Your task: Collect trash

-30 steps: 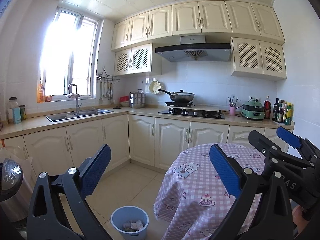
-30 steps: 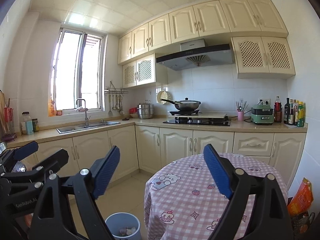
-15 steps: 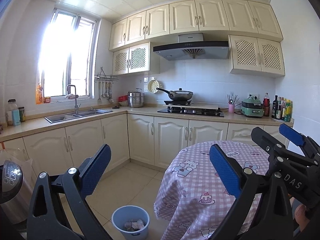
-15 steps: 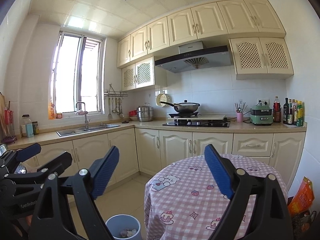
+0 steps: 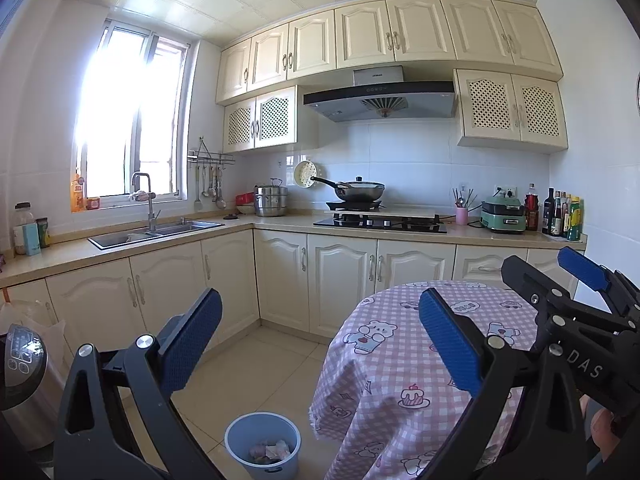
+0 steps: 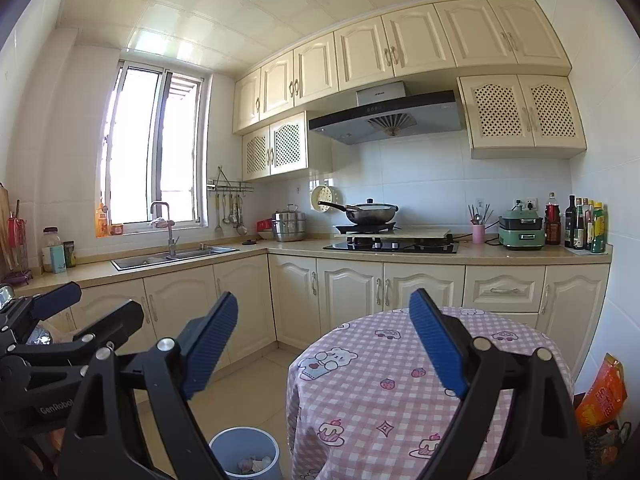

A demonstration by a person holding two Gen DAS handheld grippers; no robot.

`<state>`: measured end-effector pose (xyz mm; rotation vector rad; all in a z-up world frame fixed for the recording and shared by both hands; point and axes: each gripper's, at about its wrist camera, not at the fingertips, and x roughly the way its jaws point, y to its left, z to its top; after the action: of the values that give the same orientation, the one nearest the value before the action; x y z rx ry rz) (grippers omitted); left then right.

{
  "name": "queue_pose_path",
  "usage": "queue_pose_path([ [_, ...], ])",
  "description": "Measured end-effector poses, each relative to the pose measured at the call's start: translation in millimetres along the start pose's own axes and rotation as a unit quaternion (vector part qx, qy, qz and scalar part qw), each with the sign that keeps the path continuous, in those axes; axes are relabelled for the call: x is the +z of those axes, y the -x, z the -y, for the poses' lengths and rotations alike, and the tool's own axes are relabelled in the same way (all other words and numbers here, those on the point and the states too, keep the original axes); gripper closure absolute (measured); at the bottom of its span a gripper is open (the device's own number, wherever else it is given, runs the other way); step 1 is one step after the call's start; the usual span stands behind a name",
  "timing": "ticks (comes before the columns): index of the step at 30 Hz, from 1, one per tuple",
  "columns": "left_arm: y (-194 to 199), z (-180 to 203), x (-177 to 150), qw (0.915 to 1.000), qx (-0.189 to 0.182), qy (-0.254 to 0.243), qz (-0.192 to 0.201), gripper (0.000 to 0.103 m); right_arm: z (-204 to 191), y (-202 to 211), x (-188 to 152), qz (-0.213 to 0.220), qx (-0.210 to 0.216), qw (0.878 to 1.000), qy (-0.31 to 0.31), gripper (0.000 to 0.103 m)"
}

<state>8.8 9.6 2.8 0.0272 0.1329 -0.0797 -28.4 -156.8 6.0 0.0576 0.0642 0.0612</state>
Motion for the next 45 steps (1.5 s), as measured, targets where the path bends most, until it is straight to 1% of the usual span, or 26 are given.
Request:
queue_pose_path([
  [45,-2.2,-0.1,-4.8,0.9999,-0.009,-0.003,-0.005,0.008,3.5,-0.4,-9.1,-0.006,-0.001,1.0,-0.003,0.016],
])
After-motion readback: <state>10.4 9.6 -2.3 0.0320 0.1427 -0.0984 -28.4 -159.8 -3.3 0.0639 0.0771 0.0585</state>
